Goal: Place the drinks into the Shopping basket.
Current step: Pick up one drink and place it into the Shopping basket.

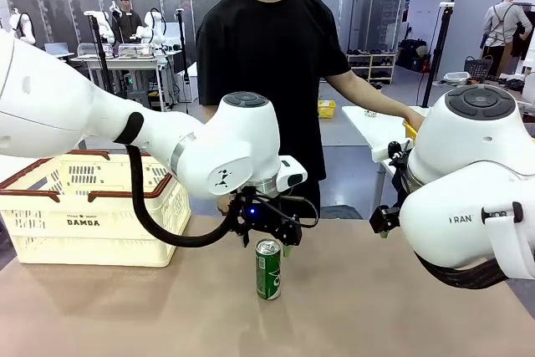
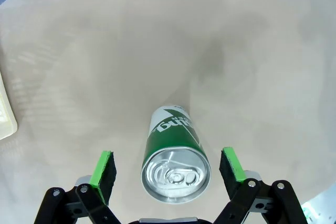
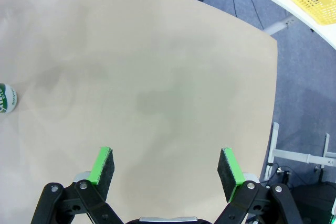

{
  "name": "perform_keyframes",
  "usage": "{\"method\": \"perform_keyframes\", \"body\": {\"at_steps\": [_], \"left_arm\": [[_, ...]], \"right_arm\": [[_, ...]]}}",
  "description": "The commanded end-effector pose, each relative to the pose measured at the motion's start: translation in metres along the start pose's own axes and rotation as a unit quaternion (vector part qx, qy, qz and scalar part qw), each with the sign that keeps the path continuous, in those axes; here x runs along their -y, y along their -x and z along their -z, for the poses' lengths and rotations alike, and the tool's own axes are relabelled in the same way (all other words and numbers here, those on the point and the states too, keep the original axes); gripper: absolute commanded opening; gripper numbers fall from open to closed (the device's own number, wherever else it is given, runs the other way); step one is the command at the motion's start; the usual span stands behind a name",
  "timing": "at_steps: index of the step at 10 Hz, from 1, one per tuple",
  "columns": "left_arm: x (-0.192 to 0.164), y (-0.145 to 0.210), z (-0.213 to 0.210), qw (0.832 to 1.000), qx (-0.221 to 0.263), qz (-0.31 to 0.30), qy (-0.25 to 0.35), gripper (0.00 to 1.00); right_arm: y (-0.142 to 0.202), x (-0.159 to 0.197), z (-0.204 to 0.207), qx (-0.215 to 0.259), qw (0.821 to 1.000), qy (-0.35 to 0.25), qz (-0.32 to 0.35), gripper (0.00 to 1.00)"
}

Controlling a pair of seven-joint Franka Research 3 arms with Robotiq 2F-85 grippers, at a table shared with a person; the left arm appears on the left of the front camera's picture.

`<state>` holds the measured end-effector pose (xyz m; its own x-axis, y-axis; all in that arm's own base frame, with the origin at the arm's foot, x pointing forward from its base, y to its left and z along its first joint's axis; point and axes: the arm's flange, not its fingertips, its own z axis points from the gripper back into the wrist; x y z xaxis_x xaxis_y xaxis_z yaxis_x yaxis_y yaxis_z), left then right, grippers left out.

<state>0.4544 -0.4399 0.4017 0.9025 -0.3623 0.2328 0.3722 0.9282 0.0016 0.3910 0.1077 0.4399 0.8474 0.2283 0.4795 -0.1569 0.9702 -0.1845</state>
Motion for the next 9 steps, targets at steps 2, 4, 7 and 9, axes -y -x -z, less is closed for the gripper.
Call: {"method": "perform_keyframes", "body": {"at_steps": [2, 4, 7, 9], "left_arm": [[0.006, -0.01, 0.008, 1.0, -0.016, -0.011, -0.012, 1.0], [0.007, -0.01, 0.012, 0.999, -0.026, -0.011, -0.017, 1.0], [0.009, -0.009, 0.017, 0.999, -0.037, -0.006, -0.02, 1.0], [0.011, -0.004, 0.019, 0.999, -0.032, 0.004, -0.032, 0.9]], "right_arm": [[0.0, 0.001, 0.0, 0.0, 1.0, 0.001, 0.0, 1.0], [0.0, 0.001, 0.0, 0.0, 1.0, 0.001, 0.0, 1.0], [0.0, 0.001, 0.0, 0.0, 1.0, 0.001, 0.0, 1.0], [0.0, 0.001, 0.0, 0.0, 1.0, 0.001, 0.0, 1.0]]}}
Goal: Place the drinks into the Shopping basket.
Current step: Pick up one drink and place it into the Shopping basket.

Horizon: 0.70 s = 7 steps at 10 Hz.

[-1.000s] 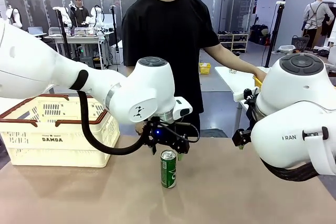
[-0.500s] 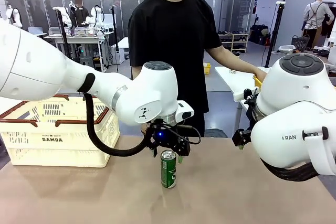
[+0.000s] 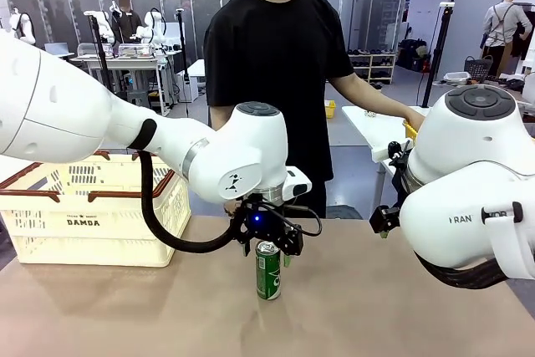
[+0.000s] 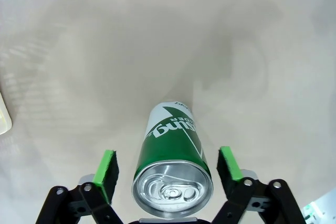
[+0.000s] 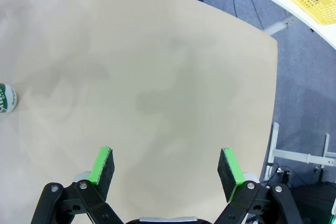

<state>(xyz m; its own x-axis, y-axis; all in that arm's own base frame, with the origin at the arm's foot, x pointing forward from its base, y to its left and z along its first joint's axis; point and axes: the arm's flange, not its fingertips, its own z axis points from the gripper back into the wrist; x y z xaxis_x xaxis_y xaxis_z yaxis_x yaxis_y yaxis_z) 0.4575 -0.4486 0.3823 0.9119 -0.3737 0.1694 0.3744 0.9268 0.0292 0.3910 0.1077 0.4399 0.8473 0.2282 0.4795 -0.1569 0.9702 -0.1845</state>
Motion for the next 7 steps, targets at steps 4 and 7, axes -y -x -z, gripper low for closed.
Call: {"method": "perform_keyframes", "body": {"at_steps": [4, 7], "left_arm": [[0.0051, -0.0035, 0.0035, 1.0, -0.005, 0.008, -0.02, 0.51], [0.0062, -0.0026, 0.0059, 1.0, -0.007, 0.01, -0.027, 0.21]], "right_arm": [[0.0003, 0.0005, 0.0004, 0.0, 1.0, 0.001, 0.0, 1.0], [0.0003, 0.0005, 0.0004, 0.0, 1.0, 0.001, 0.0, 1.0]]}}
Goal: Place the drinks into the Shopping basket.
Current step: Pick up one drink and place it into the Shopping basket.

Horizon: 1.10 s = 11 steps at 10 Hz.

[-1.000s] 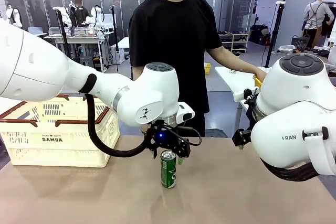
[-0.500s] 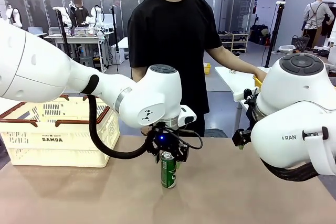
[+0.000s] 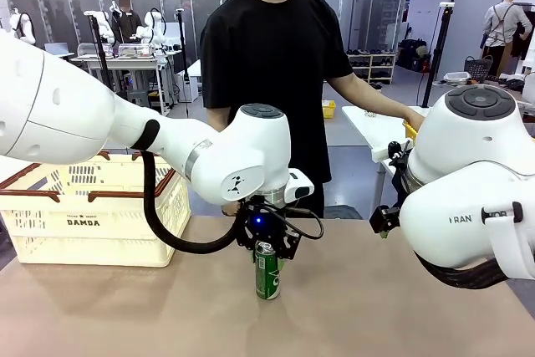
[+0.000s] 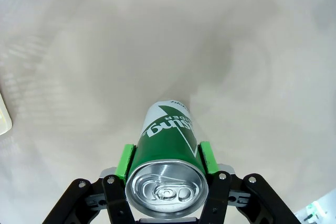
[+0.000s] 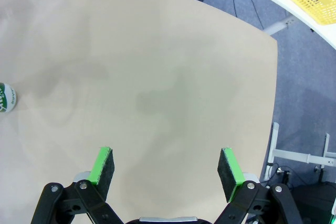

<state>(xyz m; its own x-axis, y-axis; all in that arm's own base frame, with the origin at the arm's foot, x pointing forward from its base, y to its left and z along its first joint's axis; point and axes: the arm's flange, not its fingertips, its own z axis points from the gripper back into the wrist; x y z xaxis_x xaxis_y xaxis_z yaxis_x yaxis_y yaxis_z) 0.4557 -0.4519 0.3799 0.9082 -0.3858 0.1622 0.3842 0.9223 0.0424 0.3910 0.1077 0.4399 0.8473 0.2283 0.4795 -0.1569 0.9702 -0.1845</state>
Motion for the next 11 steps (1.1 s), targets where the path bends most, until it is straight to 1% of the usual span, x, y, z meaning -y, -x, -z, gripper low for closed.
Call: {"method": "perform_keyframes", "body": {"at_steps": [1, 2, 4, 5, 8, 10, 11], "left_arm": [[0.003, -0.002, 0.003, 1.0, -0.005, 0.005, -0.023, 0.12], [0.004, 0.001, -0.004, 0.999, -0.012, 0.006, -0.03, 0.11], [0.002, 0.006, -0.033, 0.999, 0.006, 0.017, -0.028, 0.11], [-0.005, 0.007, -0.055, 0.999, 0.017, 0.025, -0.025, 0.11], [-0.033, 0.012, -0.119, 0.999, 0.027, 0.03, -0.026, 0.11], [-0.052, 0.022, -0.171, 0.997, 0.054, 0.024, -0.046, 0.11], [-0.061, 0.027, -0.191, 0.997, 0.061, 0.025, -0.039, 0.11]], "right_arm": [[0.0, 0.001, 0.0, 0.0, 1.0, 0.001, 0.0, 1.0], [0.0, 0.001, 0.0, 0.0, 1.0, 0.001, 0.0, 1.0], [0.0, 0.001, 0.0, 0.0, 1.0, 0.001, 0.0, 1.0], [0.0, 0.001, 0.0, 0.0, 1.0, 0.001, 0.0, 1.0], [0.0, 0.001, 0.0, 0.0, 1.0, 0.001, 0.0, 1.0], [0.0, 0.001, 0.0, 0.0, 1.0, 0.001, 0.0, 1.0], [0.0, 0.001, 0.0, 0.0, 1.0, 0.001, 0.0, 1.0]]}}
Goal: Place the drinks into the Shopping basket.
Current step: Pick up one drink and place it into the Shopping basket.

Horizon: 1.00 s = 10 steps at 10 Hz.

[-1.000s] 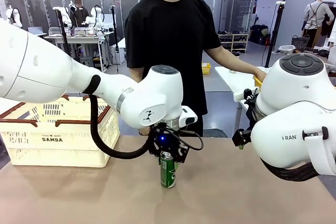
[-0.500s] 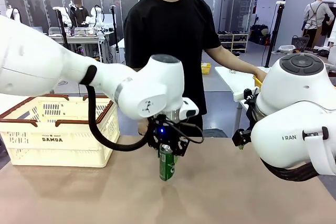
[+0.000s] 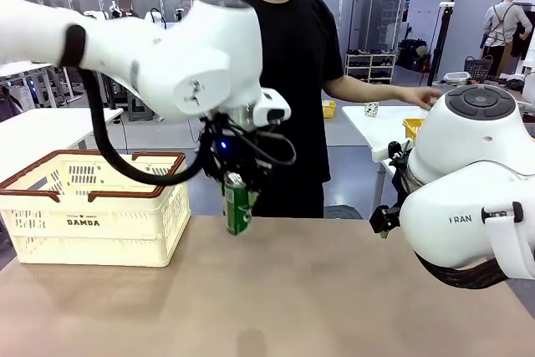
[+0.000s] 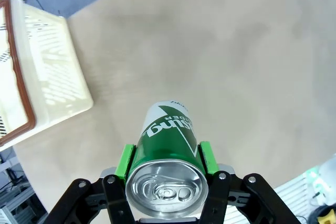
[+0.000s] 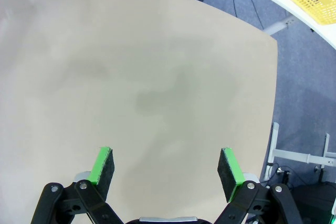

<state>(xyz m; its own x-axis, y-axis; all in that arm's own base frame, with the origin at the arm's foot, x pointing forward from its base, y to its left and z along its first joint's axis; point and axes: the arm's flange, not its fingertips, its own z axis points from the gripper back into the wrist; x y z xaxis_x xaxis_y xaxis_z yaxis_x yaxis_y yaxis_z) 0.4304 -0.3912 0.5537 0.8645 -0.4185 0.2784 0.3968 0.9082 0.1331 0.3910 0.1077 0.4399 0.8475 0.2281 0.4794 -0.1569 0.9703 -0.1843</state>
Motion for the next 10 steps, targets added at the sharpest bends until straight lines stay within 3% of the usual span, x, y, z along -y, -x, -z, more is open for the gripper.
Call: {"method": "perform_keyframes", "body": {"at_steps": [1, 3, 7, 8, 9, 10], "left_arm": [[-0.023, 0.011, -0.033, 1.0, 0.019, -0.012, -0.013, 0.11], [-0.058, 0.018, -0.075, 0.997, 0.048, -0.054, -0.026, 0.11], [-0.107, 0.043, -0.119, 0.992, 0.054, -0.104, -0.048, 0.11], [-0.113, 0.05, -0.123, 0.992, 0.065, -0.098, -0.038, 0.11], [-0.101, 0.029, -0.119, 0.993, 0.06, -0.093, -0.046, 0.11], [-0.101, 0.029, -0.119, 0.993, 0.06, -0.093, -0.046, 0.11]], "right_arm": [[0.0, 0.0, 0.0, 0.0, 1.0, 0.001, 0.0, 1.0], [0.0, 0.0, 0.0, 0.0, 1.0, 0.001, 0.0, 1.0], [0.0, 0.0, 0.0, 0.0, 1.0, 0.001, 0.0, 1.0], [0.0, 0.0, 0.0, 0.0, 1.0, 0.001, 0.0, 1.0], [0.0, 0.0, 0.0, 0.0, 1.0, 0.001, 0.0, 1.0], [0.0, 0.0, 0.0, 0.0, 1.0, 0.001, 0.0, 1.0]]}}
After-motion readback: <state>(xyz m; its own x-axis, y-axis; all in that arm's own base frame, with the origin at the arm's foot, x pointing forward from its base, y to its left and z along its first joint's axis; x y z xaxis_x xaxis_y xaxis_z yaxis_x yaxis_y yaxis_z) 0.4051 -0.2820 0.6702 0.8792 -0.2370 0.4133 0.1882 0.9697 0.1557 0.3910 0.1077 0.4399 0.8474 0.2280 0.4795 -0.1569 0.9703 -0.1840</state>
